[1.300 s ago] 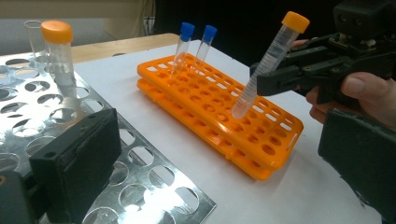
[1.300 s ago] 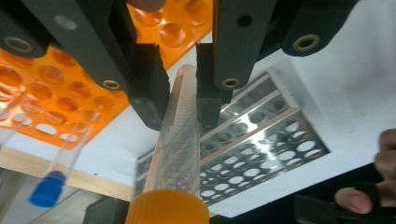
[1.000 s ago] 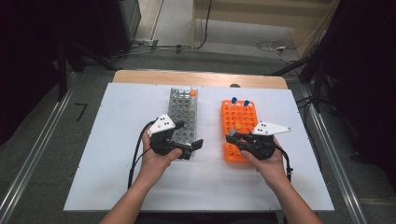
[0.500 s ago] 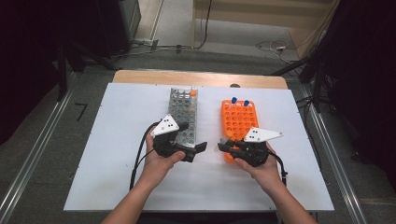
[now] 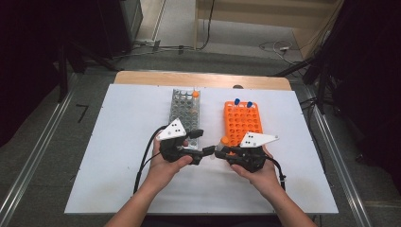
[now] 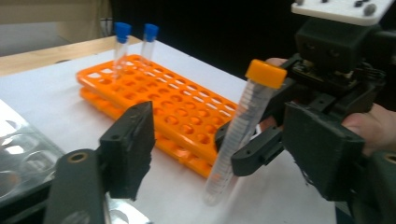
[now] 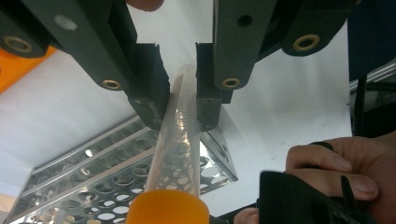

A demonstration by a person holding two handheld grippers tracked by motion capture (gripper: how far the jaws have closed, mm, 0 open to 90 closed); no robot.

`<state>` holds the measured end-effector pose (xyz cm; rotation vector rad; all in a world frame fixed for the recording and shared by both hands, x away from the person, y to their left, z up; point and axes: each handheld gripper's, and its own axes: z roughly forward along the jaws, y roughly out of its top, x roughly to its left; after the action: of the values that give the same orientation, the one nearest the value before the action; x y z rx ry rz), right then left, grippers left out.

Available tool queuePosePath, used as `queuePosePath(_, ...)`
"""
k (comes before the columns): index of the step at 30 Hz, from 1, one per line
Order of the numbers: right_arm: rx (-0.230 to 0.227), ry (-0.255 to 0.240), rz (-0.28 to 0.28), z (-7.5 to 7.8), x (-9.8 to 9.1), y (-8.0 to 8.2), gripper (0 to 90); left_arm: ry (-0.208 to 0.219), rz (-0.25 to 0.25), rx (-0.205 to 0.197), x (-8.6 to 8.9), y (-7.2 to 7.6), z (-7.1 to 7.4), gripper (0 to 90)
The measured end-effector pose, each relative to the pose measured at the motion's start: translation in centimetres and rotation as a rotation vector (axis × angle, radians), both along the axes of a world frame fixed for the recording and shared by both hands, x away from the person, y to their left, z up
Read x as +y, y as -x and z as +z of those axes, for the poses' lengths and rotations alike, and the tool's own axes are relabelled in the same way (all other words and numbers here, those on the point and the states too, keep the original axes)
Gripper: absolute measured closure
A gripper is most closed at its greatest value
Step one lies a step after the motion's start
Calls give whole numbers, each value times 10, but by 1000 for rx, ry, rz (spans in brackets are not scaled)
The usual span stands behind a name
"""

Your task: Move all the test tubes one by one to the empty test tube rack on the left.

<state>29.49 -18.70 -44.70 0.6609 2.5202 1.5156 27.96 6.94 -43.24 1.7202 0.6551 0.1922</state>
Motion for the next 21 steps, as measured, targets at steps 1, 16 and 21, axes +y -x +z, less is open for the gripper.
queuePosePath(1,4,0,11,0,2,1,731,4,-12,2,-2,0,0,332)
queuePosePath(16,18,10,64,-1,16,7,731,-45,-100,3,-19,1,-3,654)
queuePosePath(21,26,9,63,-1,16,7,731,-52,-96,-12,-20,1,-3,713)
